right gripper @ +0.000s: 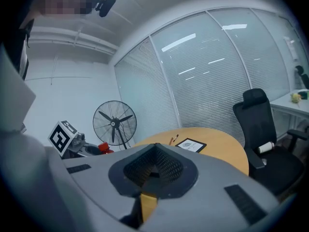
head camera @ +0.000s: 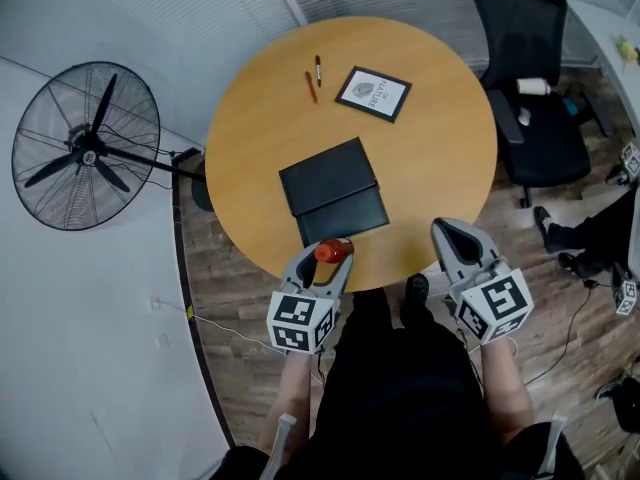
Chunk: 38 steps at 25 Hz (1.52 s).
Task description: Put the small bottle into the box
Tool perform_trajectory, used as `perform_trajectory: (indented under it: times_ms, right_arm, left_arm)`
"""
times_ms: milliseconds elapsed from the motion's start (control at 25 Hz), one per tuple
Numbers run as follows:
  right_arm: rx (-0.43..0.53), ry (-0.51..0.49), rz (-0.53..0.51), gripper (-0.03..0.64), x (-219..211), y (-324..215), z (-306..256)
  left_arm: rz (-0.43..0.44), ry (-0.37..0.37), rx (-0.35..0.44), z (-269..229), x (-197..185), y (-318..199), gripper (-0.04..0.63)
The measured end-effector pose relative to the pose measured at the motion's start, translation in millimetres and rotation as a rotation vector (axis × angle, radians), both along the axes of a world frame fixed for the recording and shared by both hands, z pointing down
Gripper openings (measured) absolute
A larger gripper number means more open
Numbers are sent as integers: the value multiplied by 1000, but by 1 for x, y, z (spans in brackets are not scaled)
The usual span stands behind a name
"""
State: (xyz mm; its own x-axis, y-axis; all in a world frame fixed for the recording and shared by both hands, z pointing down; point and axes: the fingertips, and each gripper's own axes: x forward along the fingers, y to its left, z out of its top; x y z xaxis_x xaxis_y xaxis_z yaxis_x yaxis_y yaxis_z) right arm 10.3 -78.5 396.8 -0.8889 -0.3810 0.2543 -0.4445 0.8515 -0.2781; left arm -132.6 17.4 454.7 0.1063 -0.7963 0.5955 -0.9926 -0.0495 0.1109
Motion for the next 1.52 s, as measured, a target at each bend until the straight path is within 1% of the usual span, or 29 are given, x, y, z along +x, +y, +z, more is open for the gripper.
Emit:
perform_trajectory:
  times_ms: [280, 720, 1040, 1200, 1280, 1520]
  right_arm:
    - [-22, 19, 48, 9, -15, -8, 8]
    - [-52, 59, 117, 9, -26, -22, 20]
    - [-74, 84, 159, 9, -27, -27, 29]
    - [-81, 96, 172, 9, -26, -28, 34]
    - [-86, 101, 182, 9, -25, -29, 34]
    - [-86, 113, 199, 9, -25, -33, 36]
  left_arm:
    - [84, 7, -57, 17, -13, -18, 207]
    - [202, -50, -183, 63, -33, -37, 207]
    - [277, -111, -261, 93, -41, -45, 207]
    - [327, -164, -293, 112, -44, -46, 207]
    - [337, -169, -313, 120, -46, -45, 207]
    - [374, -211, -404, 146, -53, -41, 207]
